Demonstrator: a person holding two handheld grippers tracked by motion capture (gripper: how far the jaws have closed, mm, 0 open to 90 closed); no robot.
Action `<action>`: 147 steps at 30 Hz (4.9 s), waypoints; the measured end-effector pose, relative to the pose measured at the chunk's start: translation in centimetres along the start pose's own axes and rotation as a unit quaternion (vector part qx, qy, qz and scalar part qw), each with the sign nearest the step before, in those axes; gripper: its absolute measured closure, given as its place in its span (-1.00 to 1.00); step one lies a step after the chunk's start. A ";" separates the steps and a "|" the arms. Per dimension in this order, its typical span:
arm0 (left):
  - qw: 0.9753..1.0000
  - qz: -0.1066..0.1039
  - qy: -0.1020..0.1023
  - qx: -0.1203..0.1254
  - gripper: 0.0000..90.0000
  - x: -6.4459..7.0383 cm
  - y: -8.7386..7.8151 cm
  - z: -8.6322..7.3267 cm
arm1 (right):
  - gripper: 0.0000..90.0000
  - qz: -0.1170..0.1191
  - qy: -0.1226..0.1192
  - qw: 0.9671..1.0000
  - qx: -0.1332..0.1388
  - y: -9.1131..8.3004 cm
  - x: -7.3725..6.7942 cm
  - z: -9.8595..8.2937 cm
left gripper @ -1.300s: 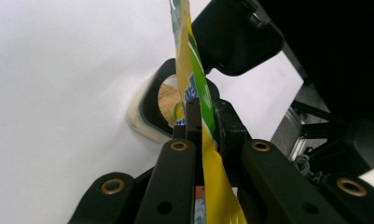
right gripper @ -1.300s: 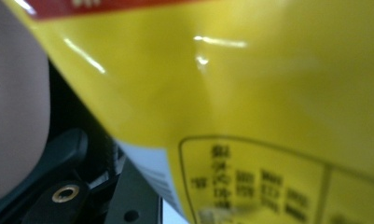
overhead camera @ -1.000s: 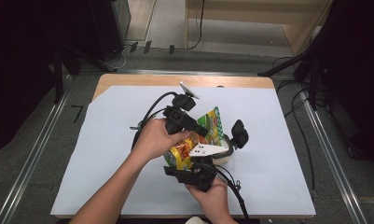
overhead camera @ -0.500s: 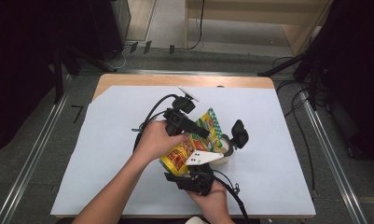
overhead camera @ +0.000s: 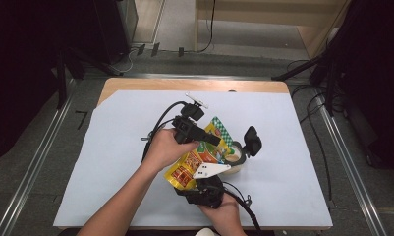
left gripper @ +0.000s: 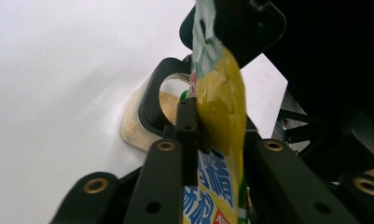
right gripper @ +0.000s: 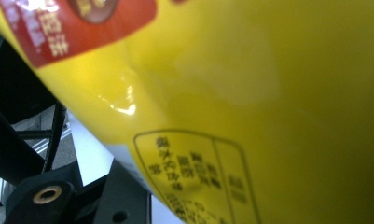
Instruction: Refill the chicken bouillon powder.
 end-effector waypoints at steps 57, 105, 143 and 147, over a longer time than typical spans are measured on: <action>0.987 -0.004 0.006 0.158 1.00 0.4 -13.6 -3.1 | -0.08 -0.098 -0.012 0.994 0.049 -3.2 1.8 2.6; 0.976 0.086 -0.017 0.199 0.84 -8.6 -11.2 -6.8 | -0.06 -0.048 0.001 0.999 0.020 -6.1 2.3 3.2; 0.975 0.152 -0.006 0.162 0.01 -6.2 -11.5 -9.2 | 0.03 -0.036 0.008 0.999 0.008 -6.9 3.6 4.4; 0.974 0.152 -0.004 0.167 -0.03 -5.7 -11.8 -9.7 | 0.05 -0.038 0.009 0.999 0.005 -7.4 3.8 4.6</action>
Point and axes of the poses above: each handheld gripper's, and its own axes: y roughly forward along the jaws, z roughly out of its top, x roughly to its right, the point moved 1 cm from there along y, roughly forward along the jaws, and after that the axes turned 5 degrees about y, right-handed, at the moved point
